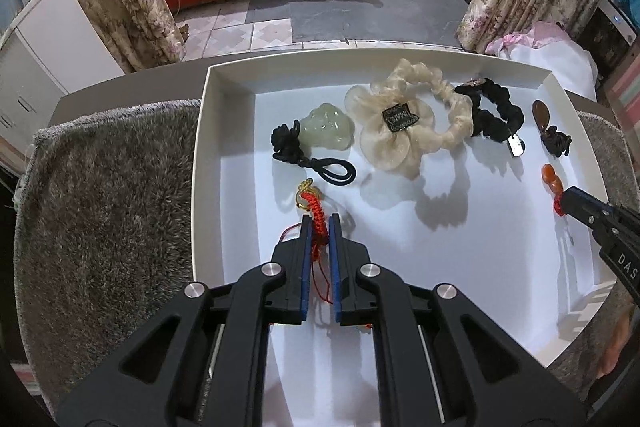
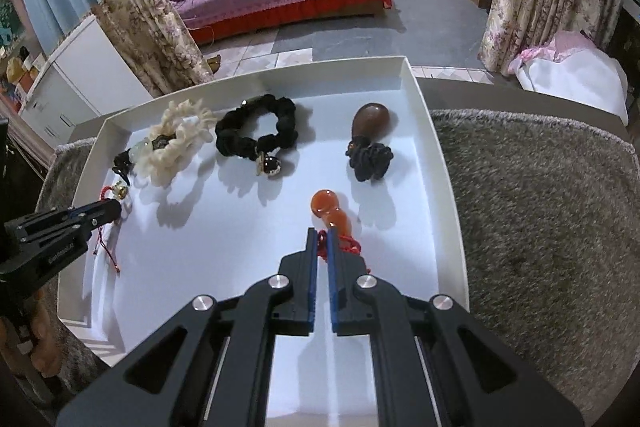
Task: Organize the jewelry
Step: 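Open both tools to release the pendants in the tray, then withdraw both tools from the tray toward the watch and wooden bead bracelet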
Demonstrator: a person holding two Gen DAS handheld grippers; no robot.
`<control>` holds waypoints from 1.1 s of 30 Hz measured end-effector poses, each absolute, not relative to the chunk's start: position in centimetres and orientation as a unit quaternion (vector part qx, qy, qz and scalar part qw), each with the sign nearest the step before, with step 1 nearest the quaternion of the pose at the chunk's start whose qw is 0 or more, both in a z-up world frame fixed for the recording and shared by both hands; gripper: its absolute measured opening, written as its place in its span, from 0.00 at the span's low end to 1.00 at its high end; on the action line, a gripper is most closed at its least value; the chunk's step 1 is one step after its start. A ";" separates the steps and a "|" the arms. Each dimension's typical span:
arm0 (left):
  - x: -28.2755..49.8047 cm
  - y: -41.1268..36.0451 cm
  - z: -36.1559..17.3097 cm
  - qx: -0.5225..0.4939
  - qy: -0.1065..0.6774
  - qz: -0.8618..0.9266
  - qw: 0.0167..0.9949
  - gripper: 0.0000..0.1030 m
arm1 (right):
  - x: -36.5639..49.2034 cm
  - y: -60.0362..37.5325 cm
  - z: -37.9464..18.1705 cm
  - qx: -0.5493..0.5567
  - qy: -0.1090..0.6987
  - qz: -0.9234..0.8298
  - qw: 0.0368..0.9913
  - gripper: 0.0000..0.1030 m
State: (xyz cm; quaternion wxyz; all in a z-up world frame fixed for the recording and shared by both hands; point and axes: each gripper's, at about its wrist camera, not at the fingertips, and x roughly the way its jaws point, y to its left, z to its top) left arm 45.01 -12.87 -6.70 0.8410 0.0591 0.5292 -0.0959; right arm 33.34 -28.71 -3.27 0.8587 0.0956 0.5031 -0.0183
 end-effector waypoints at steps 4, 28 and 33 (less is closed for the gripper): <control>45.0 -13.0 -6.6 0.063 0.528 -0.094 0.842 0.08 | 33.3 -28.4 -3.3 0.089 0.503 -0.016 0.860 0.06; 42.0 -13.5 -1.4 0.072 0.474 -0.107 0.871 0.81 | 32.0 -30.0 -0.9 0.155 0.450 -0.009 0.880 0.59; 41.1 -12.1 0.8 0.060 0.456 -0.098 0.882 0.87 | 30.8 -30.6 1.2 0.163 0.416 -0.030 0.894 0.83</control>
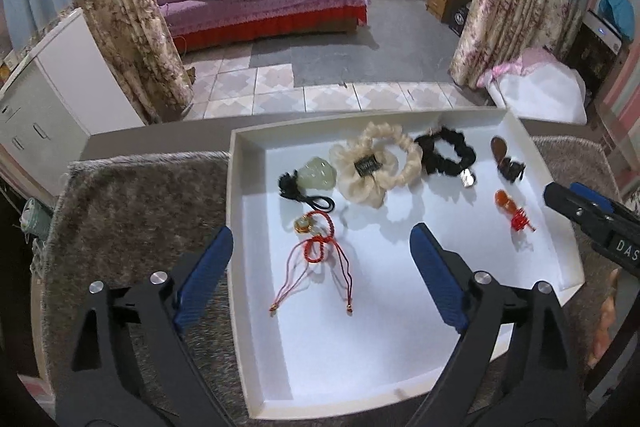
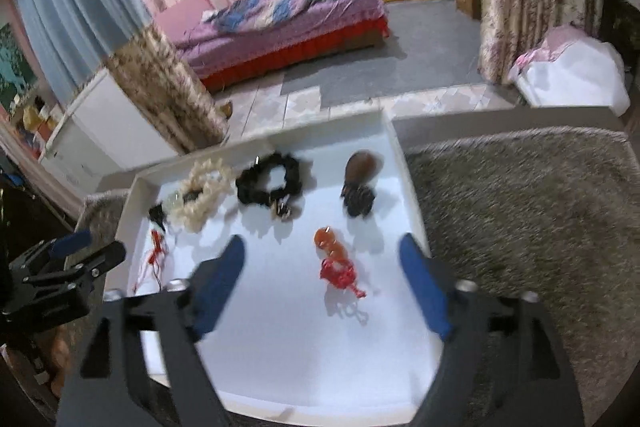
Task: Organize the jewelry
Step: 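Withdraw both tools from the tray toward the watch and wooden bead bracelet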
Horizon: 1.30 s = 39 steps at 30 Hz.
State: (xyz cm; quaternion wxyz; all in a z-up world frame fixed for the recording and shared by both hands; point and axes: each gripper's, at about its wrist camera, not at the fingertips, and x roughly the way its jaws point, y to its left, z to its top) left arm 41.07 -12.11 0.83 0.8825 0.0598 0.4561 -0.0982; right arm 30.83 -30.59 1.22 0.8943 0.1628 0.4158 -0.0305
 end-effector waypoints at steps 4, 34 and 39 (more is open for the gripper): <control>39.5 -11.1 3.5 0.049 0.440 -0.091 0.892 0.93 | 30.6 -30.6 3.7 0.145 0.409 -0.036 0.900 0.84; 17.6 -3.7 5.1 0.069 0.367 -0.059 0.926 0.97 | 8.9 -24.5 8.1 -0.042 0.324 -0.157 0.932 0.98; 15.7 -1.9 3.7 0.063 0.365 -0.049 0.927 0.97 | 6.3 -23.4 7.1 -0.026 0.319 -0.136 0.938 0.98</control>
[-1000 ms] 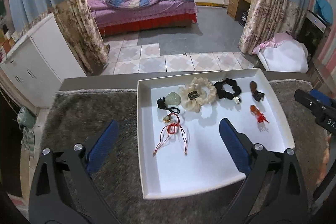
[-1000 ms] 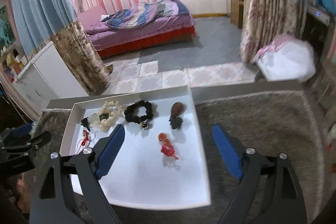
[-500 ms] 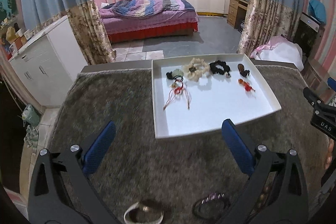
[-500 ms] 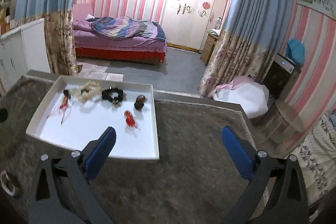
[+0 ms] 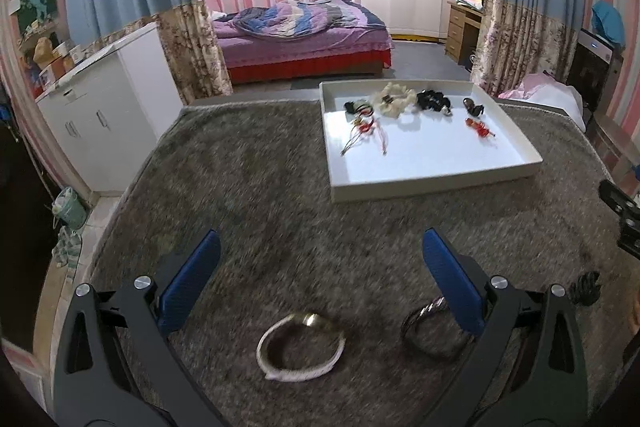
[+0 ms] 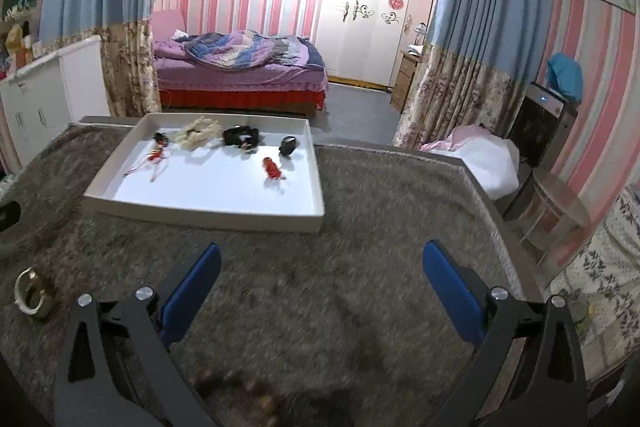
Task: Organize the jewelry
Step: 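Withdraw both tools from the tray toward the watch and wooden bead bracelet, then close the left tool on the white watch strap while the right tool grasps the wooden bead bracelet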
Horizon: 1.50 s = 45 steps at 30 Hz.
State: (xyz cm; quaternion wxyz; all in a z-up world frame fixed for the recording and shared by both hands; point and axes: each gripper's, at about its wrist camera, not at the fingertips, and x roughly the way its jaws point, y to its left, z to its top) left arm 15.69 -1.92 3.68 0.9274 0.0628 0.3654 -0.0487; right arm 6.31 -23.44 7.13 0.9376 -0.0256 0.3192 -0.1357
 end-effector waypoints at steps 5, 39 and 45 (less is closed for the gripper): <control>13.4 0.0 1.8 0.064 0.366 -0.043 0.927 0.97 | 3.7 -21.0 5.0 -0.025 0.345 -0.096 0.933 0.98; 15.4 -0.4 -6.9 0.031 0.479 -0.083 0.873 0.51 | 3.3 -18.0 -4.2 0.060 0.465 -0.047 0.882 0.40; 15.7 -1.4 -7.6 0.047 0.483 -0.082 0.870 0.36 | 3.2 -17.7 -4.0 0.050 0.461 -0.040 0.885 0.29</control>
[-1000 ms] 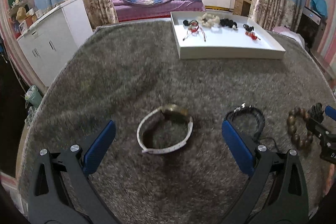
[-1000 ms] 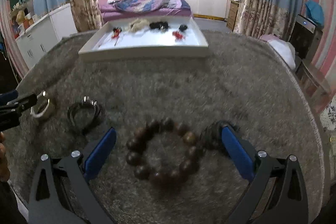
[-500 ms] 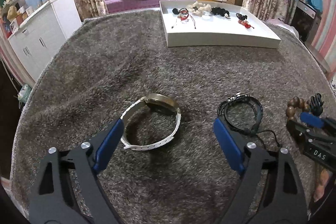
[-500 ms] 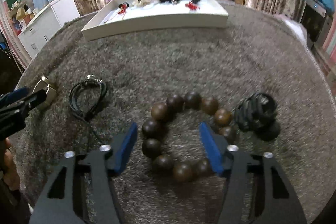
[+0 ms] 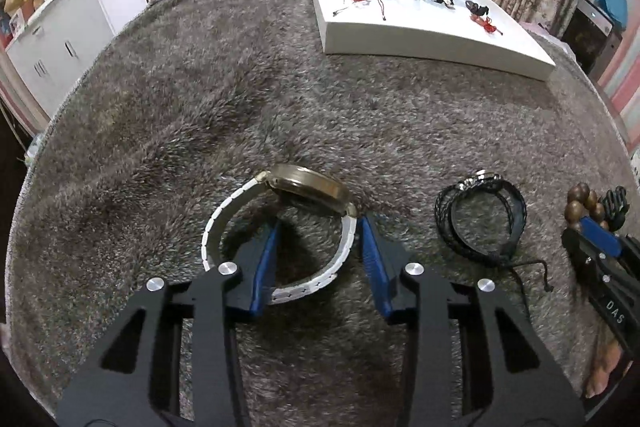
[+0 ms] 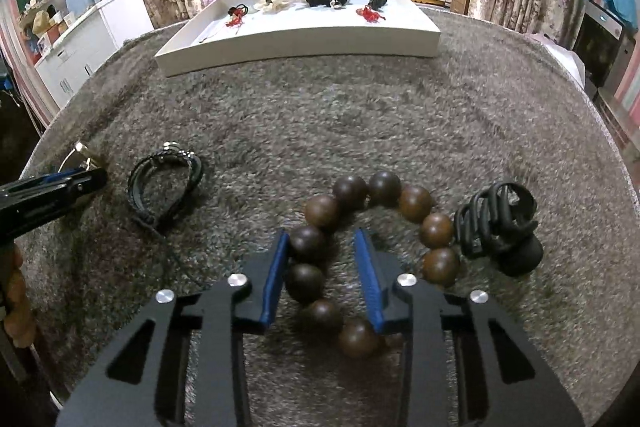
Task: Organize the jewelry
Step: 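Close the left tool on the white watch strap while the right tool grasps the wooden bead bracelet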
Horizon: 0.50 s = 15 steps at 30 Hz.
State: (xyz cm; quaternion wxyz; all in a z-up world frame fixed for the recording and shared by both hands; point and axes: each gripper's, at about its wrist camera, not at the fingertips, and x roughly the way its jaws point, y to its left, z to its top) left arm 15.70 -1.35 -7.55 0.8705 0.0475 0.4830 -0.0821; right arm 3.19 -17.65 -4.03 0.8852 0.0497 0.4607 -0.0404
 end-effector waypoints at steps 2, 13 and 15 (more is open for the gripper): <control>15.6 -1.6 -7.5 0.051 0.482 -0.085 0.871 0.33 | 3.2 -17.6 -4.0 0.052 0.461 -0.034 0.885 0.25; 15.5 -1.6 -7.7 0.049 0.483 -0.081 0.870 0.23 | 3.0 -18.4 -4.0 0.091 0.457 -0.014 0.884 0.19; 15.5 -1.7 -7.7 0.051 0.482 -0.082 0.871 0.22 | 3.1 -18.1 -4.1 0.082 0.460 -0.017 0.884 0.19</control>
